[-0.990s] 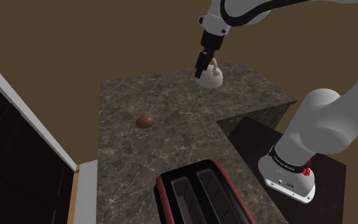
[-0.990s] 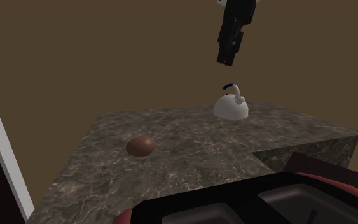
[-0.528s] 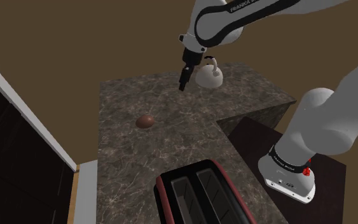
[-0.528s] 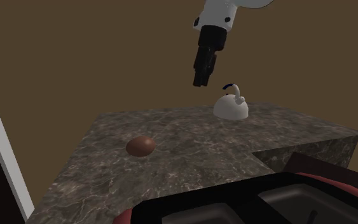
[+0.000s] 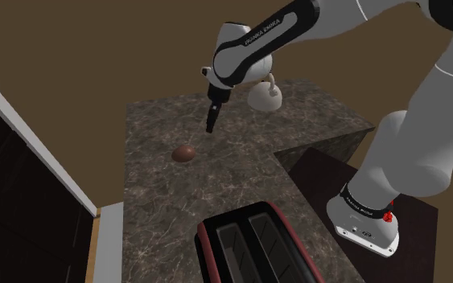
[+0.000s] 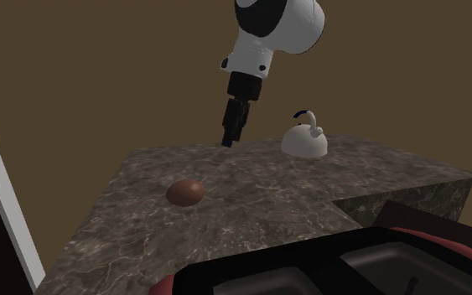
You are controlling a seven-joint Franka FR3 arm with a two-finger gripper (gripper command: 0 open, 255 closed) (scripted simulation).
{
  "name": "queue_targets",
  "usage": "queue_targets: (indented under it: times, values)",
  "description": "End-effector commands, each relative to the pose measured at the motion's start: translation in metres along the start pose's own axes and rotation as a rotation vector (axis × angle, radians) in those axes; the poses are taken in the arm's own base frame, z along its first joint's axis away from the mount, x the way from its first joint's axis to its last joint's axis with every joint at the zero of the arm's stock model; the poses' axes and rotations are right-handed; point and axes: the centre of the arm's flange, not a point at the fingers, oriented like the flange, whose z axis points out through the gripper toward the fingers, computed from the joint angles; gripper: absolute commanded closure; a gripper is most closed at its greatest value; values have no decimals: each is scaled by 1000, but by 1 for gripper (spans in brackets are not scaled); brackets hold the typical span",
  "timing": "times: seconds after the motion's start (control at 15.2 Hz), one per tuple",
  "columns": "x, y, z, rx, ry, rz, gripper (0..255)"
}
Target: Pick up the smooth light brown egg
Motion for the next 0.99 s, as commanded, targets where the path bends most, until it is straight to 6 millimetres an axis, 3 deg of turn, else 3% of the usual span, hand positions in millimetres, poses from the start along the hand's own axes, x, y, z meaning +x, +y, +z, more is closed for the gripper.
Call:
queue_targets:
  times: [0.0,0.53,0.92]
  values:
    - [13,-1,24,12,3,-40,0]
    - [67,-18,111,62,11,-196,0]
    - [61,-14,141,62,11,-196,0]
